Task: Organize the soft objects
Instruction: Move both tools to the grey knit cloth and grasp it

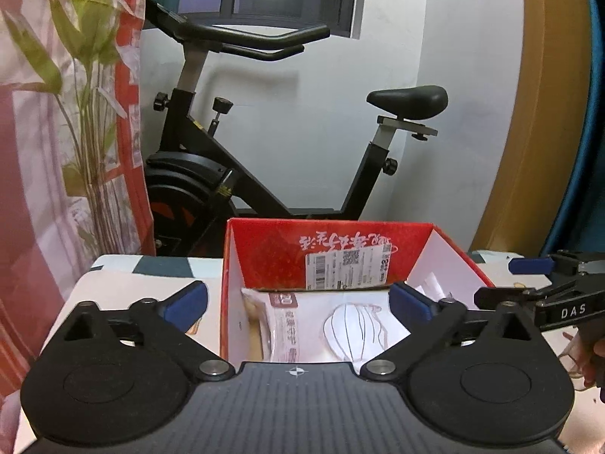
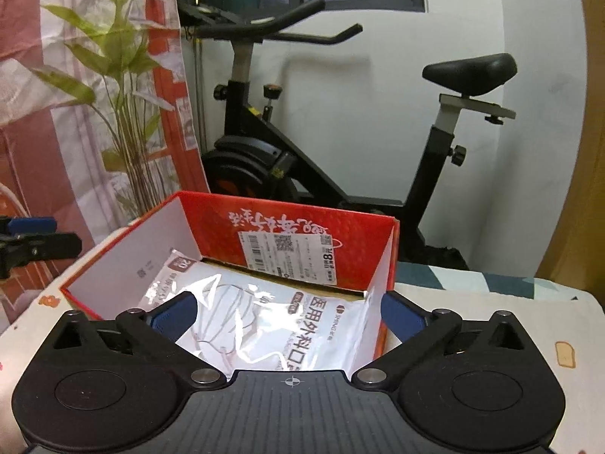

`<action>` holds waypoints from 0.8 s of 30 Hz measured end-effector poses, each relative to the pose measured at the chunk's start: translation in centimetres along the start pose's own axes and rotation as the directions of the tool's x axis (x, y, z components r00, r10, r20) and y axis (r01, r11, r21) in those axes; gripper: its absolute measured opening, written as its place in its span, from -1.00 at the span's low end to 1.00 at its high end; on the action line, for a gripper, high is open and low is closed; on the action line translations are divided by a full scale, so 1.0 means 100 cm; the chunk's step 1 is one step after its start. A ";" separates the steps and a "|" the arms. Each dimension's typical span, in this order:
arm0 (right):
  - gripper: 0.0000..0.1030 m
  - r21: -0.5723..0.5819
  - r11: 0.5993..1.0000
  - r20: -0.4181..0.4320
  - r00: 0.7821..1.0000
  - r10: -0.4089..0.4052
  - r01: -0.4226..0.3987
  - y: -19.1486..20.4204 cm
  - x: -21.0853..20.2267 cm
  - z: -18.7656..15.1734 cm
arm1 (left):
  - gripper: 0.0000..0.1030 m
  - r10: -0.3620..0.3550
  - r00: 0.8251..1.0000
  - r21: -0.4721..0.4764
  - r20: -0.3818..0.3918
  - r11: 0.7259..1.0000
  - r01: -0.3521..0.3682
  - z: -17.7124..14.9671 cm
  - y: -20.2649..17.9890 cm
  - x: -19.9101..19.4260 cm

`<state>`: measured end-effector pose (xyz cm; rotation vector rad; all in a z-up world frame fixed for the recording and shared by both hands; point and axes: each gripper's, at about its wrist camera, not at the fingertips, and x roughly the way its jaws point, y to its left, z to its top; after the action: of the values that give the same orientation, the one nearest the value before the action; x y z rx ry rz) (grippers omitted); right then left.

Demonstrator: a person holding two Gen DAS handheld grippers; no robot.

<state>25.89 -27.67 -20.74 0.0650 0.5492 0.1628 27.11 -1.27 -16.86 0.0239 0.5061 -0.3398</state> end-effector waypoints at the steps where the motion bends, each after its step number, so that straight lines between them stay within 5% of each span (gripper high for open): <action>1: 0.99 0.006 1.000 0.002 1.000 0.004 -0.004 0.002 -0.004 -0.003 | 1.00 0.001 1.000 0.005 -0.006 1.000 -0.001 -0.002 -0.001 -0.003; 13: 0.99 0.086 0.996 0.021 0.999 0.033 -0.035 0.029 -0.041 -0.047 | 1.00 0.027 0.999 0.026 -0.044 0.999 -0.026 -0.041 -0.003 -0.052; 24: 0.99 0.146 0.988 0.012 0.999 0.037 -0.038 0.055 -0.061 -0.116 | 1.00 0.021 0.995 -0.073 -0.102 0.997 -0.029 -0.103 -0.007 -0.080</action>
<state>13.95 -23.12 -26.92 0.2191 0.5504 0.1588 15.46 1.61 -22.02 -0.0244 0.6183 -0.2960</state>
